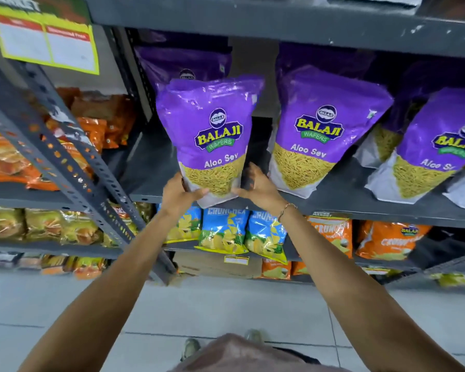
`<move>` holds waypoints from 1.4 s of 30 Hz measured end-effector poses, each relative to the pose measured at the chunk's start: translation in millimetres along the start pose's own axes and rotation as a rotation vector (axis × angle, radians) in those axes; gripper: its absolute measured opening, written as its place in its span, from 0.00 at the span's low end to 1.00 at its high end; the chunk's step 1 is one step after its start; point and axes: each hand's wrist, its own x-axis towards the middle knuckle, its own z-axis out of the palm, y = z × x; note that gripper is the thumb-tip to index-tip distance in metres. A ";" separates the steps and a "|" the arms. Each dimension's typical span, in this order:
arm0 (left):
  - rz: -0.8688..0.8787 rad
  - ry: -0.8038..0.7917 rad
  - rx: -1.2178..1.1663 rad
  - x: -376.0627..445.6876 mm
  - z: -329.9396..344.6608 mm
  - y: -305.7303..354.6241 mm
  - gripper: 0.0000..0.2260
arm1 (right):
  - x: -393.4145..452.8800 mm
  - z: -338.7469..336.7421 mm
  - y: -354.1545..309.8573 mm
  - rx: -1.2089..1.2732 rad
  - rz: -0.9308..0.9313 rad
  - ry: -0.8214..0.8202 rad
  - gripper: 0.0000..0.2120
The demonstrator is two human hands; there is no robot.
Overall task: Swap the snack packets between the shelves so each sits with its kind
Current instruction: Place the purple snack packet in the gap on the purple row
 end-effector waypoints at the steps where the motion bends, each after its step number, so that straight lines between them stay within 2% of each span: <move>1: 0.000 -0.049 -0.049 5.3 -11.0 -4.7 0.21 | 6.7 3.6 0.6 0.019 -0.021 -0.041 0.39; 4: 0.014 -0.149 -0.138 22.5 -36.0 -16.3 0.18 | 20.3 19.0 0.2 0.111 -0.030 -0.108 0.28; 7: 0.037 -0.214 -0.175 39.5 -51.3 -10.4 0.19 | 33.7 38.0 -5.5 0.130 -0.031 -0.042 0.24; 10: 0.027 -0.286 -0.188 53.2 -63.3 -6.9 0.20 | 56.0 54.4 12.5 0.083 -0.035 0.016 0.25; 13: 0.001 -0.351 -0.183 62.0 -74.3 -10.5 0.20 | 57.5 65.2 12.2 0.045 -0.032 0.077 0.35; 15: 0.015 -0.376 -0.151 67.4 -80.6 -16.2 0.21 | 52.9 69.5 1.5 0.046 -0.046 0.095 0.36; 19: 0.033 -0.409 -0.116 73.7 -89.4 -18.7 0.24 | 47.6 76.5 -12.9 0.039 -0.062 0.121 0.31; 28: 0.073 -0.463 -0.089 76.6 -92.8 -16.6 0.22 | 44.8 83.8 -14.5 0.039 -0.075 0.181 0.25; 38: 0.081 -0.458 -0.103 76.6 -92.2 -19.9 0.24 | 43.4 85.8 -18.9 0.054 -0.032 0.165 0.26; 42: 0.051 -0.383 -0.101 69.4 -85.2 -21.7 0.23 | 43.2 87.5 -21.0 0.023 -0.015 0.180 0.25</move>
